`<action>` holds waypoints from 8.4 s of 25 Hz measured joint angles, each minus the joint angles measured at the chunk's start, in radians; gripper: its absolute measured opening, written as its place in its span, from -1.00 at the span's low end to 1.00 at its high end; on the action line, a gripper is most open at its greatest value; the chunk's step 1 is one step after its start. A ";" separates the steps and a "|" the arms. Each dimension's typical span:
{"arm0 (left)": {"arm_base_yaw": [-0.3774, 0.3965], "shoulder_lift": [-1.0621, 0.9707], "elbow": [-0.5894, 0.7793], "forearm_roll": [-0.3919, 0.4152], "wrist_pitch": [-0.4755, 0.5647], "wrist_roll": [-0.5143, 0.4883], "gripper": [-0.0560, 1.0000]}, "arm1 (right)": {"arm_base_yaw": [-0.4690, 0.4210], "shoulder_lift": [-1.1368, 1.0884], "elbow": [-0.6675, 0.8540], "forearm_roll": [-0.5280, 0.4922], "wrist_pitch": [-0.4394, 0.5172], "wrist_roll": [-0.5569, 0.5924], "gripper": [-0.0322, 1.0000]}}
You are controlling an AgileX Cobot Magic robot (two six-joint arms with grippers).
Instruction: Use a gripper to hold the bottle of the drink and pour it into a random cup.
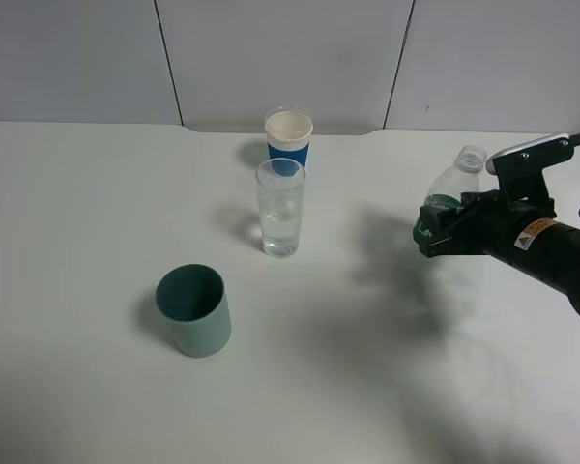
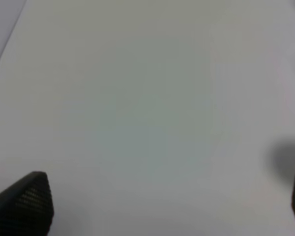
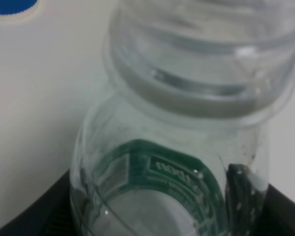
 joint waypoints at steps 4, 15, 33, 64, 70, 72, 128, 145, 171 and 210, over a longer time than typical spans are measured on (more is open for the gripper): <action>0.000 0.000 0.000 0.000 0.000 0.000 0.96 | 0.000 0.000 0.000 0.000 -0.001 0.045 0.17; 0.000 0.000 0.000 0.000 0.000 0.000 0.96 | 0.000 0.000 0.000 0.000 0.001 0.103 0.17; 0.000 0.000 0.000 0.000 0.000 0.000 0.96 | 0.000 0.000 0.000 0.049 0.001 0.106 0.57; 0.000 0.000 0.000 0.000 0.000 0.000 0.96 | 0.000 -0.574 0.005 0.131 0.288 -0.076 0.57; 0.000 0.000 0.000 0.000 0.000 0.000 0.96 | 0.000 -0.771 -0.048 0.119 0.462 -0.136 0.57; 0.000 0.000 0.000 0.000 0.000 0.000 0.96 | 0.000 -0.822 -0.079 0.091 0.541 -0.142 0.57; 0.000 0.000 0.000 0.002 0.000 0.000 0.96 | -0.229 -1.576 -0.347 -0.223 1.784 0.067 0.57; 0.000 0.000 0.000 0.001 0.000 0.000 0.96 | -0.229 -1.735 -0.226 -0.087 1.973 0.058 0.57; 0.000 0.000 0.000 0.001 0.000 0.000 0.96 | -0.229 -1.735 -0.161 -0.071 1.967 0.060 0.57; 0.000 0.000 0.000 0.001 0.000 0.000 0.96 | -0.299 -1.735 -0.158 -0.071 1.967 0.060 0.57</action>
